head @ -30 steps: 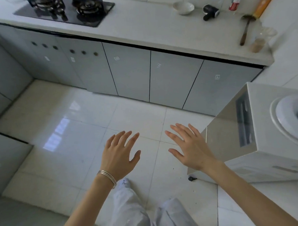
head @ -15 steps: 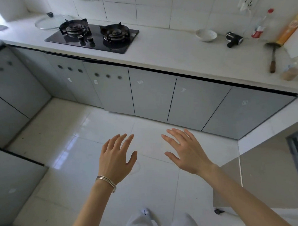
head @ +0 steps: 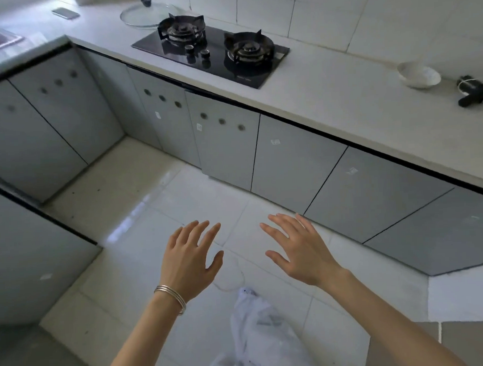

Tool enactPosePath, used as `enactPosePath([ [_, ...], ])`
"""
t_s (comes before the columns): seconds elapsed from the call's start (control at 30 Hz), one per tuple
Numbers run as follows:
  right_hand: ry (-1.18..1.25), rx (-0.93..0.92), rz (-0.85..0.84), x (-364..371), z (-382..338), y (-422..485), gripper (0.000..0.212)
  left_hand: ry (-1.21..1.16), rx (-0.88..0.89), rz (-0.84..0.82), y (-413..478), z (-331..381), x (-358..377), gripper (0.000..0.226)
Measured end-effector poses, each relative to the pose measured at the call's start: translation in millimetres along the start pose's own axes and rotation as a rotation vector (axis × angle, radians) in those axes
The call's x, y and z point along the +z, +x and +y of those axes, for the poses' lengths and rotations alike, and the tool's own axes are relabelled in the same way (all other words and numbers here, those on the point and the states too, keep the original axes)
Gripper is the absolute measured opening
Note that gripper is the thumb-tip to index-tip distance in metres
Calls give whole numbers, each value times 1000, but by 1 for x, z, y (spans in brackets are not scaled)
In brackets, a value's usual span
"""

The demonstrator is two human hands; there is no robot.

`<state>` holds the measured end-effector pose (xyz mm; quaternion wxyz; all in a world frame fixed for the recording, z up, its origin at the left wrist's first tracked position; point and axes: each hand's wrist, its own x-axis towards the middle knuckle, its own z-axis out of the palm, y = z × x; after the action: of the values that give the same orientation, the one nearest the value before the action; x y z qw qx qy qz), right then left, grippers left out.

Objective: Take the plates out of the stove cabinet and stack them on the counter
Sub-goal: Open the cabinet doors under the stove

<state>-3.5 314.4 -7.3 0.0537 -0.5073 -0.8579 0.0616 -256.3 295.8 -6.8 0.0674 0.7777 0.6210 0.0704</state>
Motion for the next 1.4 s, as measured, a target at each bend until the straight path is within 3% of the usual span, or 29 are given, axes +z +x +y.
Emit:
enactPosePath([
  [0.33, 26, -104, 27, -18, 60, 138, 52, 32, -26, 31, 122, -29, -24, 53],
  [0.7, 50, -167, -45, 17, 51, 226, 49, 23, -77, -14, 180, -100, -16, 54],
  [1.13, 42, 67, 68, 15, -11, 395, 48, 65, 154, 29, 294, -274, -66, 52],
  [1.4, 30, 172, 44, 31, -37, 450, 49, 28, 256, 15, 353, -340, -62, 50],
])
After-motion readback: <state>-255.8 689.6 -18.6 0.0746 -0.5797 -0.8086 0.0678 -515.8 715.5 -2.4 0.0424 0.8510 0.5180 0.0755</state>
